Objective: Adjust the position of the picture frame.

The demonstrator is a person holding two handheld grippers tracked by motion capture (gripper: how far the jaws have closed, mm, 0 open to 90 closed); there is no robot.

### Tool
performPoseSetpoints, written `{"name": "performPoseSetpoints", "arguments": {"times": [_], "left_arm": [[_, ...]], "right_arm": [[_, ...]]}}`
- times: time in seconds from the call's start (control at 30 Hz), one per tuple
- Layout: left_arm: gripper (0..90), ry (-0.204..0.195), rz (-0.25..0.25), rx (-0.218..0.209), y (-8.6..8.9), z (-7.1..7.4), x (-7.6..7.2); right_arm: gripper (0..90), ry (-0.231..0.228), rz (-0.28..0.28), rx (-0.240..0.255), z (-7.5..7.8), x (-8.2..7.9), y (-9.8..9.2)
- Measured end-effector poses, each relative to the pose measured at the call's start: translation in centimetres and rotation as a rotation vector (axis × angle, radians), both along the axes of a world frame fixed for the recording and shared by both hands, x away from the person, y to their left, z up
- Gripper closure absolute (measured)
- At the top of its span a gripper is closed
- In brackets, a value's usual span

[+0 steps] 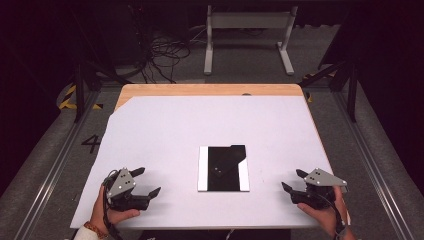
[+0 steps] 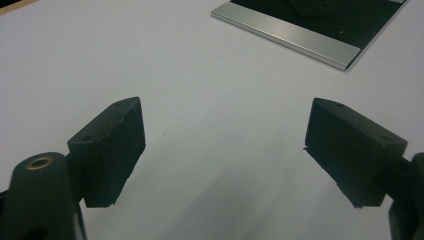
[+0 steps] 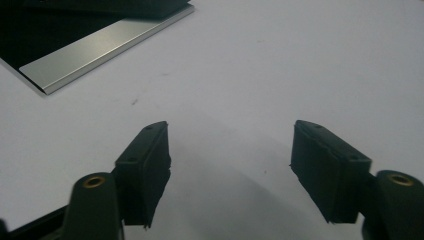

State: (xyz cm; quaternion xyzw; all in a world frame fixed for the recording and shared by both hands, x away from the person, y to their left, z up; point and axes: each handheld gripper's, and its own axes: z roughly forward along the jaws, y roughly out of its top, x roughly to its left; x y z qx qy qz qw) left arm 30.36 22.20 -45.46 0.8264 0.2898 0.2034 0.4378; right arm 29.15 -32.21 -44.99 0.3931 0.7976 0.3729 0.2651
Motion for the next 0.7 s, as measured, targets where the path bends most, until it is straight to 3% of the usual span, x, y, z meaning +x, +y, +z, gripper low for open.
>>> {"name": "performPoseSetpoints", "arguments": {"times": [0.27, 0.47, 0.6, 0.7], "left_arm": [[21.0, -0.001, 0.01, 0.022, 0.0, -0.3, -0.3], [21.4, -0.005, -0.002, 0.016, -0.3, -0.3, -0.4], [27.1, -0.013, -0.007, 0.019, -1.0, -0.2, -0.6], [33.6, -0.002, -0.041, 0.033, -1.6, -0.2, -0.6]], "right_arm": [[49.0, 0.035, 0.036, 0.022, -0.1, 0.7, 0.3], [56.4, 0.052, 0.053, 0.009, -0.2, 1.0, 1.0], [63.0, 0.055, 0.055, 0.031, 0.0, 1.2, 1.4], [69.1, 0.075, 0.047, 0.035, -0.1, 1.7, 1.8]]}}
